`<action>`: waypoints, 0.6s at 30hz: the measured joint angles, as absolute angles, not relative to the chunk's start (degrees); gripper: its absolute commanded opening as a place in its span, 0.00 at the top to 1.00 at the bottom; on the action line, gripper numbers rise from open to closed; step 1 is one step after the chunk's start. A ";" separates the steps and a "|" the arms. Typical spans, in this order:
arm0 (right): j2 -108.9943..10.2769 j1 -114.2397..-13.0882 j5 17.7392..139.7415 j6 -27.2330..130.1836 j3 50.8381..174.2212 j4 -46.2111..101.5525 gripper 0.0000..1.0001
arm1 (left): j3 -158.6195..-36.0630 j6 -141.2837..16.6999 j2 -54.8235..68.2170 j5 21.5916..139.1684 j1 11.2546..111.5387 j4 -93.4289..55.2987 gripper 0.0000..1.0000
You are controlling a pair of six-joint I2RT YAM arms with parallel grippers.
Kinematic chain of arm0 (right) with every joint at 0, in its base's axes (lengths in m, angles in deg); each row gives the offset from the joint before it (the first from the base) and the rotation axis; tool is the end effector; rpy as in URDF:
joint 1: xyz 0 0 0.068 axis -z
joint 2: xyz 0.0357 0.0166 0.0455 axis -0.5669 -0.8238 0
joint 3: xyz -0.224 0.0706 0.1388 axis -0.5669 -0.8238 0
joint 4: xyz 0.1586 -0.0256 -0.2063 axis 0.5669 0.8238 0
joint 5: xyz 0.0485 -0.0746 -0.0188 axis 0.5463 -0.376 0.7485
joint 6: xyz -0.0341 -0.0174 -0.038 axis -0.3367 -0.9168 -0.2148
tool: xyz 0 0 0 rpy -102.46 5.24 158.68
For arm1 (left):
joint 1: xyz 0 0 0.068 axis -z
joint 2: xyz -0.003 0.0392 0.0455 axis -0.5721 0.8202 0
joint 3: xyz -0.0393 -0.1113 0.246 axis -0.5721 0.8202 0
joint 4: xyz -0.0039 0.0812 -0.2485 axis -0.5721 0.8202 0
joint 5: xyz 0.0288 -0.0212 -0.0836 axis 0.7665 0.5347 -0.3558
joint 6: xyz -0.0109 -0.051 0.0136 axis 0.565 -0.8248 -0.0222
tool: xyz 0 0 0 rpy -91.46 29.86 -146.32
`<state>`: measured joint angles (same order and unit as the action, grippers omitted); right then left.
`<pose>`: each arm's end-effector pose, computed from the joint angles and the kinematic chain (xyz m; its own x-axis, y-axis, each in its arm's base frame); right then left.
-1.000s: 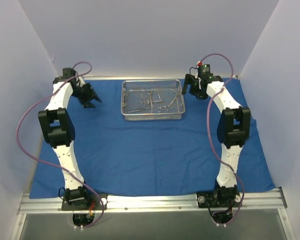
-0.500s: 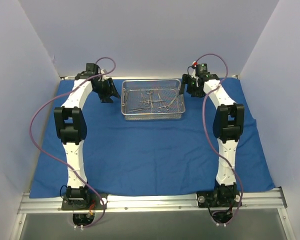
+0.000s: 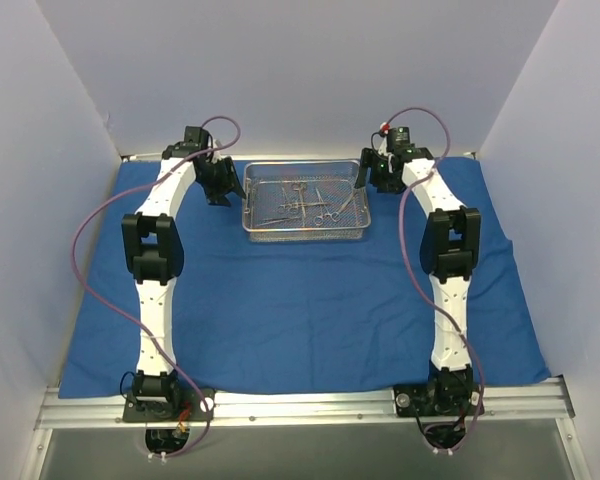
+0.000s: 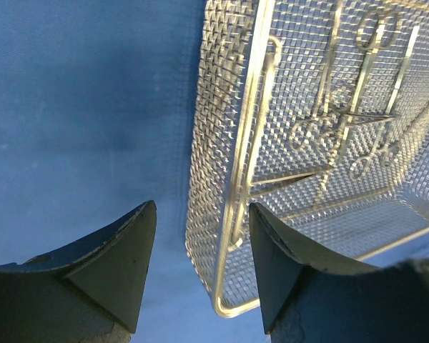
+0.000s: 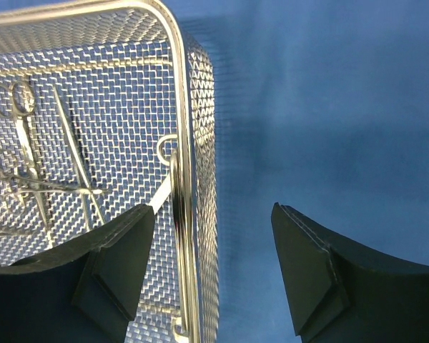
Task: Open and lay out the surgical kit
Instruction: Pick up the container from the surgical kit.
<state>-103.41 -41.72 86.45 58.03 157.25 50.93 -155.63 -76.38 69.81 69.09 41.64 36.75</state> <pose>0.5385 0.0774 0.2275 -0.6779 0.1393 -0.7218 -0.1737 0.9237 0.3414 0.5147 -0.0728 0.2187 -0.9047 -0.3040 -0.2986 -0.1375 0.8715 -0.4707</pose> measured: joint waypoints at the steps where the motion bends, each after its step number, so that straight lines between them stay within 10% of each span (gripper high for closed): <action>1: -104.22 -41.89 86.61 58.03 157.73 50.91 0.35 | -155.84 -76.38 70.29 69.13 41.71 36.93 0.36; 10: -109.79 -43.44 87.26 58.24 159.48 51.74 0.58 | -159.91 -76.82 74.38 68.26 43.76 37.19 0.45; 14: -111.50 -43.75 86.72 57.22 162.71 52.92 1.00 | -161.29 -77.32 76.39 68.33 44.70 37.71 0.82; 18: -112.61 -44.43 84.86 55.47 165.75 53.75 1.00 | -162.84 -75.97 76.50 71.04 45.53 38.37 0.98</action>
<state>-112.61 -44.43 84.86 55.47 165.75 53.75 -162.84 -75.97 76.50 71.04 45.53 38.37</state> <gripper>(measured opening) 0.236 0.110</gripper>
